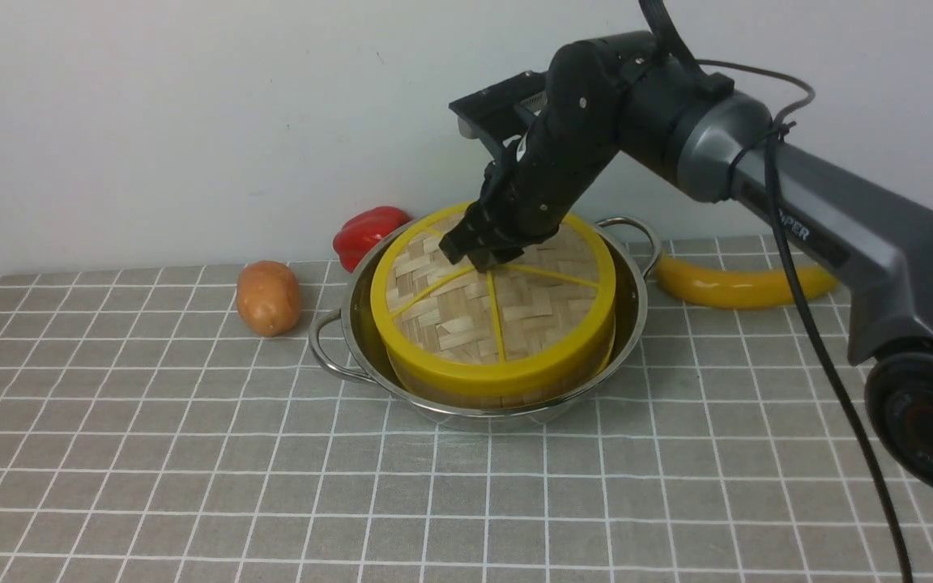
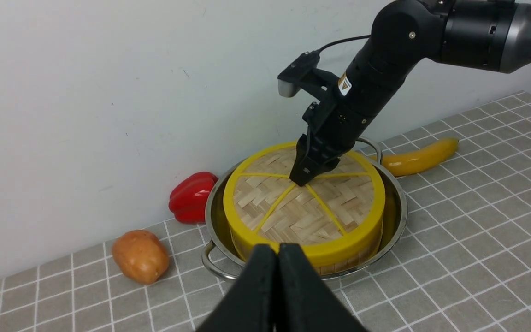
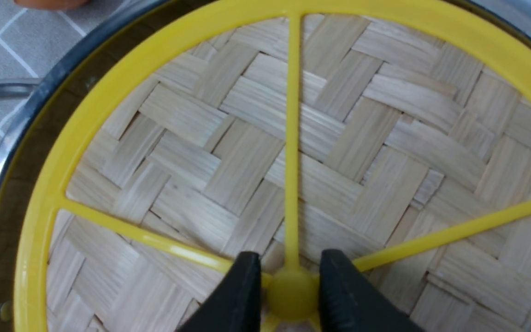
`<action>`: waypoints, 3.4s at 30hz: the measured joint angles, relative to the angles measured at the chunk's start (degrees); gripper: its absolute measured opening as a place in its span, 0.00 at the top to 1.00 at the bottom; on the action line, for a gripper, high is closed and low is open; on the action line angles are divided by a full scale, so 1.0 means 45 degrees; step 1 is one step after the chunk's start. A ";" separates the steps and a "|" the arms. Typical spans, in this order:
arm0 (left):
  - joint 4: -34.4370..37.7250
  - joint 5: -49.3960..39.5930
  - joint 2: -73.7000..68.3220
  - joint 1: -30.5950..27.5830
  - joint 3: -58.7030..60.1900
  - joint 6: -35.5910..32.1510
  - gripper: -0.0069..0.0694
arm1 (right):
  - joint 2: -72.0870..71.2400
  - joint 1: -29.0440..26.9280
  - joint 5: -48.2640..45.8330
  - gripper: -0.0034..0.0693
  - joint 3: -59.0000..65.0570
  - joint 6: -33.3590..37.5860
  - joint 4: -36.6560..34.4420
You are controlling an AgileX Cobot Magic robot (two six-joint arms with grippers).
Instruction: Place the steamer in the pot on the grey tablecloth, and put the lid on the steamer.
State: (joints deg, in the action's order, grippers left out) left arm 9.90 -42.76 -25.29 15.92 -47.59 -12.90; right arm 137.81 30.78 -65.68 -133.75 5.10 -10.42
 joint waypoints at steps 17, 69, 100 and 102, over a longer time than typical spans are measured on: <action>-0.0756 0.0000 0.0000 0.0000 0.0000 0.0000 0.91 | -0.2889 -0.0012 -0.1027 0.16 0.0080 -0.0039 0.0071; -0.2034 0.4616 -0.0494 0.0000 0.4195 0.1100 0.83 | -2.4421 -0.2199 1.1175 0.90 2.4421 -0.3565 0.2957; -0.2046 0.4616 -0.0494 0.0000 0.4195 0.1100 0.76 | -3.0574 -0.6371 1.1513 0.70 2.9834 -0.3697 0.2998; -0.2046 0.4616 -0.0494 0.0000 0.4195 0.1100 0.76 | -3.0574 -0.6371 1.1513 0.69 2.9834 -0.3710 0.2998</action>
State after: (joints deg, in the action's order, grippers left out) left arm 0.69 -21.99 -27.51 15.92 -28.71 -7.95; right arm 0.23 2.11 -13.87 0.50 -11.60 3.08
